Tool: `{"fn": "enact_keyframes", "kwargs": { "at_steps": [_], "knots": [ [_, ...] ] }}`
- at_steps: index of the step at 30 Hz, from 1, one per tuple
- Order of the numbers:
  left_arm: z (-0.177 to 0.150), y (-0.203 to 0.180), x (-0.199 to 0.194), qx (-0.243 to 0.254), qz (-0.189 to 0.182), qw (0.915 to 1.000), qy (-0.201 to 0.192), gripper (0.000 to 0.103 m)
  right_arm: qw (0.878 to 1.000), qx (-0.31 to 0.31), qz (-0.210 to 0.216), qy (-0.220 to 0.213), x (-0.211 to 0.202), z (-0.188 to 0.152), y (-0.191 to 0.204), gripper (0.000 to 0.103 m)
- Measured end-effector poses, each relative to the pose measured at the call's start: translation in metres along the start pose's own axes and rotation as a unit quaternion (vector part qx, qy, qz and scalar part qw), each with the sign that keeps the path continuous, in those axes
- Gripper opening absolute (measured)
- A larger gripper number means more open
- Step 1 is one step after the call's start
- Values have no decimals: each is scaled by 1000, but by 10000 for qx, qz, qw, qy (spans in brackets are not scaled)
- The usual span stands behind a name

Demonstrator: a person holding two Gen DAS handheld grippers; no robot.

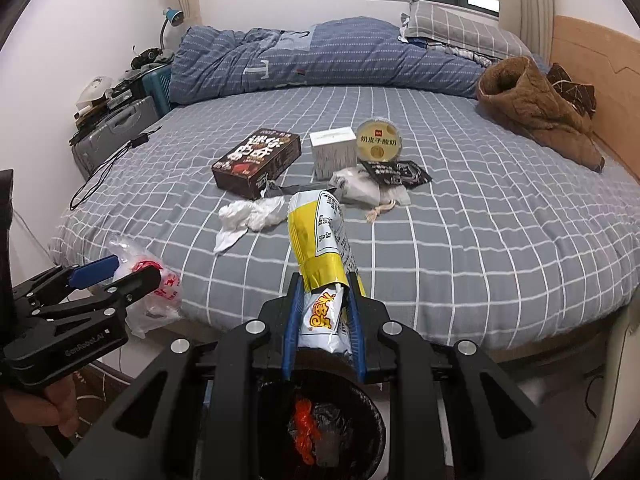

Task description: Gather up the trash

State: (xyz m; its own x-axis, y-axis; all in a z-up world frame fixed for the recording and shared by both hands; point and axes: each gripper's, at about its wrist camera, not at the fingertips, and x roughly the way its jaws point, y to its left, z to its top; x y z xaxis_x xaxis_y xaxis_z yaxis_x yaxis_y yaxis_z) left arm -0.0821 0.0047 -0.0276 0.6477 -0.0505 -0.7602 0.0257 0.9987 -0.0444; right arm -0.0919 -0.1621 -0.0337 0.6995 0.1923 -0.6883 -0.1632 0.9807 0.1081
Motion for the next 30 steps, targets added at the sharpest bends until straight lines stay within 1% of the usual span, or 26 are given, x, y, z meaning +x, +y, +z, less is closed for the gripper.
{"fn": "enact_keyframes", "kwargs": {
  "at_steps": [5,12,17,24,30],
  "knots": [
    [-13,2,-5,-43,-15,9999,122,62,10000,-10,20,61,-7,-13,6,20],
    [-24,1,-20,-151,-59,9997,175,62,9998,157,40,85,-22,-25,2,20],
    [-38,-4,-29,-136,-85,9995,271,63,9995,254,84,169,-30,-37,0,20],
    [-62,-2,-38,-127,-87,9989,436,62,9990,257,80,369,-36,-58,4,19],
    [-77,8,-31,-246,-64,9975,658,62,9972,186,122,717,-28,-82,13,19]
  ]
}}
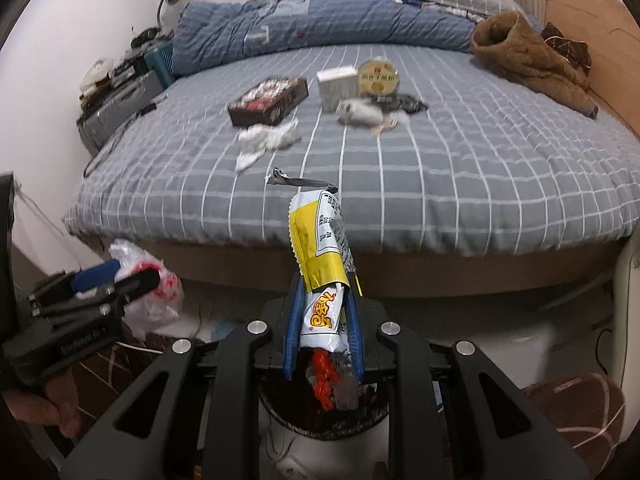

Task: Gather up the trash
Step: 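Lower both tools over the bin and open the right tool to drop the wrapper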

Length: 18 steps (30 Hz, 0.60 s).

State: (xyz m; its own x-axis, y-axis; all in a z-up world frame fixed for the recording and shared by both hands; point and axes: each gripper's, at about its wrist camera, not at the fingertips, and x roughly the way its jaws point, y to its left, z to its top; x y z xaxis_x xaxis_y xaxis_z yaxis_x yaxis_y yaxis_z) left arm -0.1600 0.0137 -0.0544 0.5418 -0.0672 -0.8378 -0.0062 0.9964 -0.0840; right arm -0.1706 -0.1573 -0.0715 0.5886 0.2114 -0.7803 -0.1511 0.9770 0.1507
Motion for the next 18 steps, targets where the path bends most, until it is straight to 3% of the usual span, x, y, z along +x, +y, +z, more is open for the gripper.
{"fn": "enact_keyframes", "kwargs": {
  "at_steps": [8,18],
  "knots": [
    [-12,12,45,-1,-30,9998,194,62,9985,-125,-117,515,53,-28,0,19],
    [-15,19,121,74,39,9969,784,63,9917,-68,88,1280,132,-42,-6,19]
  ]
}}
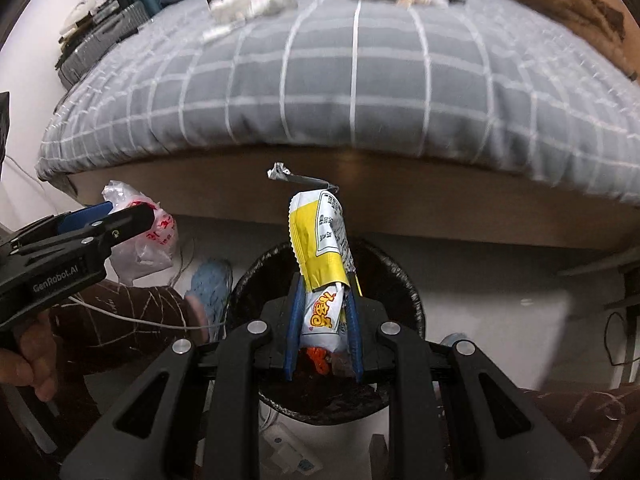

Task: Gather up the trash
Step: 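Lower both tools over the bin and open the right tool to drop the wrapper, then open the left tool to drop the clear bag into the bin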

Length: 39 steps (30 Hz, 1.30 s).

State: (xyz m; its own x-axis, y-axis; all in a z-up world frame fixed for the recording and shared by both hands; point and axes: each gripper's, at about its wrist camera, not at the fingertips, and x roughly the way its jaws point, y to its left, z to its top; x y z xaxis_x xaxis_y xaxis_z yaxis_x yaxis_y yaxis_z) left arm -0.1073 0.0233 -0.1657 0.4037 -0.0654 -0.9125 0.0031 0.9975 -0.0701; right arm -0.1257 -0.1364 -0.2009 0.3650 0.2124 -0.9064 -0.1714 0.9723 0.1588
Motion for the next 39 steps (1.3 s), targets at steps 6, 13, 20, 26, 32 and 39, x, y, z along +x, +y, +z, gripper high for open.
{"fn": "enact_keyframes", "kwargs": {
  "at_steps": [6,13,20,26,32,39],
  "knots": [
    [-4,5,25,-8,14,9997,235,62,9993,-106,36,367,33,-5,3,21],
    [-13,19,44,-138,39,9989,454,62,9975,-235,41,663,62,-5,12,24],
    [-16,26,51,-232,113,9983,517,63,9974,-299,8,660,70,-6,19,51],
    [-17,24,51,-197,109,9984,525,63,9981,-326,-113,508,61,-2,19,69],
    [-14,9,47,-88,37,9988,487,63,9993,-63,-360,74,36,7,-2,88],
    [-11,-25,46,162,-62,9987,476,63,9952,312,-891,-257,12,9,-40,95]
  ]
}}
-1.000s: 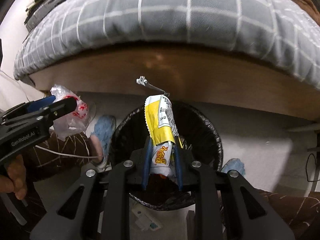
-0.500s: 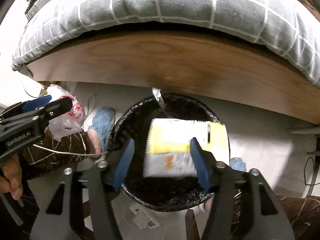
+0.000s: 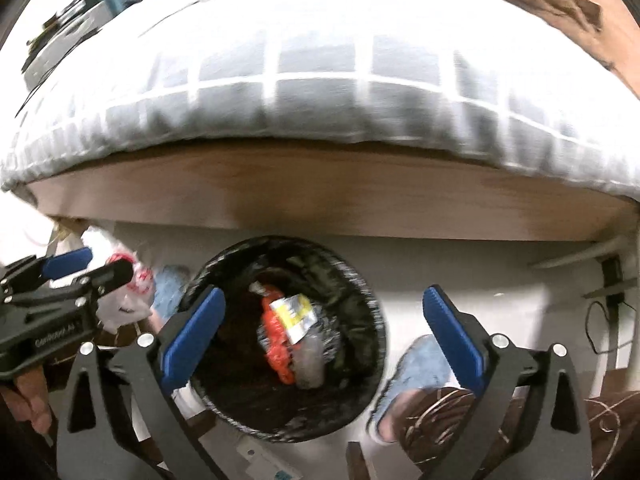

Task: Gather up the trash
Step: 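Open the left tool to drop the clear bag into the bin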

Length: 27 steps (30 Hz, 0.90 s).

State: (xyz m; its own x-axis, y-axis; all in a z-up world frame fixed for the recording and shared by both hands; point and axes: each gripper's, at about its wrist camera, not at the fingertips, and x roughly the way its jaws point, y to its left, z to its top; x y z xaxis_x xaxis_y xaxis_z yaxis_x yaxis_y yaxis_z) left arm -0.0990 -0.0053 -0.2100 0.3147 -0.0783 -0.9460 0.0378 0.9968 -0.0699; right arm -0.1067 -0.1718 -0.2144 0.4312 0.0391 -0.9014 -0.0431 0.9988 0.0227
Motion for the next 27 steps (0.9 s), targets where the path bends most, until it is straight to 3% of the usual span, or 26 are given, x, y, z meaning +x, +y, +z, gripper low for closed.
{"fn": "enact_keyframes", "kwargs": {
  "at_steps": [7,14,19,20,27],
  "knots": [
    [3,-40,7,301,-57,9995,61,63,9983,458,-343,-91,-12,-6,-46,95],
    [3,-68,14,499,-64,9987,103,64,9977,551,-389,-92,-15,-10,-60,95],
    [4,-67,19,440,14,9990,38,77,9972,607,-426,-112,-16,-9,-63,95],
    [4,-66,18,428,34,9991,-11,84,9972,606,-426,-118,-15,-9,-62,95],
    [9,-59,9,412,190,9987,-214,96,9974,550,-433,-175,-15,-8,-57,95]
  ]
}}
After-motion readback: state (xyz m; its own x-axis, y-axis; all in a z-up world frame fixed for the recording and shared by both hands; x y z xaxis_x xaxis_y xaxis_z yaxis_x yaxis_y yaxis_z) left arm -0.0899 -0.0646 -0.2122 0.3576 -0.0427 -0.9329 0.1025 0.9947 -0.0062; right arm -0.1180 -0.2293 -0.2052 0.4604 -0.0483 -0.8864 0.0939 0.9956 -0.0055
